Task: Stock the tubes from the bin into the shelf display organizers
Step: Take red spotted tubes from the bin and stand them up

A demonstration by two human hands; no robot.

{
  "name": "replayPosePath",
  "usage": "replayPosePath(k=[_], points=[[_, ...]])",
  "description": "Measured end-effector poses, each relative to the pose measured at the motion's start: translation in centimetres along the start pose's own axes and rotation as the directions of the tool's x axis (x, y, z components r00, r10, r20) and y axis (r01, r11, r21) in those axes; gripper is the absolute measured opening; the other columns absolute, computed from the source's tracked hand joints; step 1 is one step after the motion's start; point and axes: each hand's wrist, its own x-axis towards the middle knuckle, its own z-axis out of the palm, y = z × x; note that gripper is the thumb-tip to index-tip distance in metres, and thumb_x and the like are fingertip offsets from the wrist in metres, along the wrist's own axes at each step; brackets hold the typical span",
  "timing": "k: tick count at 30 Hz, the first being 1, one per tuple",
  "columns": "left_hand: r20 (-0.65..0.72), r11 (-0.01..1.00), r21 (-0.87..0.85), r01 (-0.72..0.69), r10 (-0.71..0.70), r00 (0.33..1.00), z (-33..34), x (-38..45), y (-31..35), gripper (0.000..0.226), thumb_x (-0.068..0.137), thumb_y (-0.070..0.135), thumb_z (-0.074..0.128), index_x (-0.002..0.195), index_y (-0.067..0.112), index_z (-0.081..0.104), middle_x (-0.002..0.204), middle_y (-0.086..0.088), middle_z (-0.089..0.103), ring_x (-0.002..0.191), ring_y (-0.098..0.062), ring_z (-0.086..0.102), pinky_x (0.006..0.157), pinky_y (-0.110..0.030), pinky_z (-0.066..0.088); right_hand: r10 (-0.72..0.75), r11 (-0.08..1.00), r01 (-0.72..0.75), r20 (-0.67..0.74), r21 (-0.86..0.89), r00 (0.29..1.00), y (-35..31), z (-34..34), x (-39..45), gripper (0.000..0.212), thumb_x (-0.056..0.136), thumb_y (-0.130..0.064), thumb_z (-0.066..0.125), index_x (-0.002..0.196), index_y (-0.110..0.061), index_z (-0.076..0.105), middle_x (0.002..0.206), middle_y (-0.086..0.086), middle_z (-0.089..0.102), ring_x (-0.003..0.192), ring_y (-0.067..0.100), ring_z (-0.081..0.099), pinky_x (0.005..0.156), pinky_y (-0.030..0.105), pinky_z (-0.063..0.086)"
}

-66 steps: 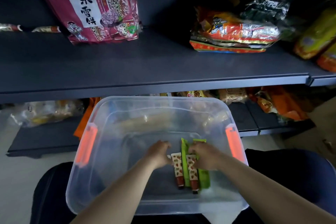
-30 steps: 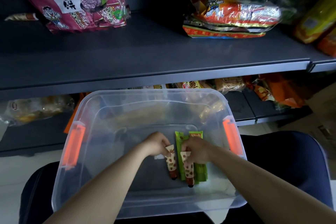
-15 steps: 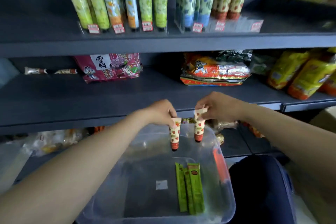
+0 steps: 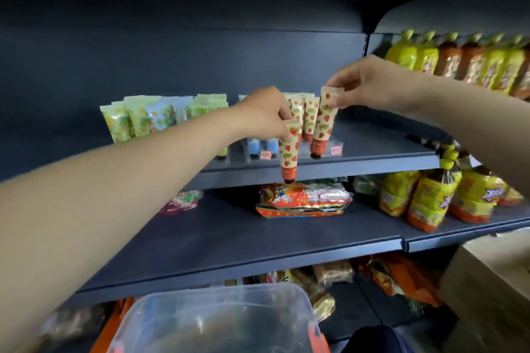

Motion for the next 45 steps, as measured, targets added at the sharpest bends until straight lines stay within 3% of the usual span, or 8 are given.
replayPosePath(k=[4,12,17,22,28,32,37,45], points=[[-0.101,1.0,0.013,-0.01,0.011,0.995,-1.7,3.2,1.5,0.013,0.079,0.018,0.072,0.082,0.005,0.071,0.08,-0.006,0.061,0.069,-0.018,0.046,0.056,-0.025,0.037,0.017,1.0,-0.016,-0.124,0.01,0.992,1.4,-1.1,2.2,0.009,0.085,-0.013,0.067,0.093,-0.016,0.07,0.087,-0.005,0.07,0.072,-0.001,0.06,0.062,0.003,0.044],[-0.097,0.998,0.054,0.043,-0.038,0.995,-0.8,8.3,1.7,0.016,0.08,0.017,0.072,0.092,0.006,0.072,0.091,-0.004,0.067,0.076,-0.017,0.055,0.058,-0.023,0.039,0.053,0.999,-0.05,-0.229,0.02,0.972,5.0,1.1,5.3,0.014,0.084,-0.012,0.068,0.098,-0.01,0.069,0.092,0.001,0.066,0.085,0.016,0.058,0.078,0.027,0.043],[-0.117,0.993,0.044,0.114,-0.108,0.987,0.6,10.0,0.7,0.005,0.079,0.012,0.072,0.08,0.012,0.068,0.083,-0.003,0.061,0.073,-0.017,0.05,0.061,-0.025,0.039,0.049,0.998,-0.056,-0.21,-0.026,0.977,6.8,2.5,6.2,0.018,0.085,-0.016,0.067,0.102,-0.01,0.069,0.093,-0.001,0.065,0.084,0.014,0.058,0.076,0.025,0.044],[-0.085,0.992,0.022,0.126,-0.123,0.989,1.4,10.9,-0.1,0.017,0.078,0.017,0.073,0.076,0.016,0.056,0.079,-0.002,0.047,0.069,-0.019,0.04,0.061,-0.027,0.036,0.071,0.997,-0.073,-0.199,-0.002,0.977,7.8,3.2,6.8,0.018,0.086,-0.016,0.066,0.104,-0.011,0.069,0.096,-0.001,0.066,0.085,0.013,0.059,0.076,0.025,0.045],[-0.046,0.993,0.082,0.09,-0.087,0.995,1.8,11.3,-0.3,0.008,0.079,0.017,0.073,0.08,0.013,0.066,0.079,-0.004,0.052,0.068,-0.02,0.043,0.056,-0.025,0.036,0.119,0.99,-0.109,-0.121,0.086,0.986,8.7,3.9,7.3,0.019,0.084,-0.016,0.069,0.103,-0.013,0.07,0.097,0.002,0.07,0.089,0.018,0.064,0.084,0.032,0.053],[-0.017,0.991,0.074,0.107,-0.106,0.994,1.3,11.7,0.2,0.024,0.077,0.018,0.076,0.093,0.001,0.072,0.097,-0.006,0.07,0.076,-0.021,0.056,0.061,-0.027,0.04,0.169,0.969,-0.149,-0.091,0.197,0.981,8.7,3.7,7.4,0.016,0.082,-0.012,0.07,0.099,-0.012,0.069,0.092,0.002,0.07,0.083,0.015,0.065,0.081,0.027,0.054],[0.005,0.987,0.111,0.116,-0.117,0.993,1.4,12.2,0.4,0.023,0.077,0.012,0.074,0.062,0.008,0.057,0.072,-0.003,0.054,0.069,-0.021,0.048,0.061,-0.028,0.04,0.184,0.94,-0.165,-0.038,0.3,0.982,8.9,3.5,7.6,0.013,0.083,-0.003,0.067,0.094,-0.01,0.068,0.091,0.006,0.071,0.08,0.014,0.065,0.077,0.021,0.053],[-0.011,0.987,0.106,0.123,-0.123,0.992,1.3,12.2,0.1,0.025,0.079,0.016,0.074,0.1,0.003,0.07,0.109,-0.006,0.068,0.096,-0.023,0.061,0.079,-0.032,0.05,0.208,0.916,-0.198,0.007,0.348,0.978,9.1,3.4,8.0,0.018,0.086,0.0,0.061,0.104,-0.003,0.065,0.104,0.012,0.069,0.096,0.022,0.066,0.087,0.029,0.054]])
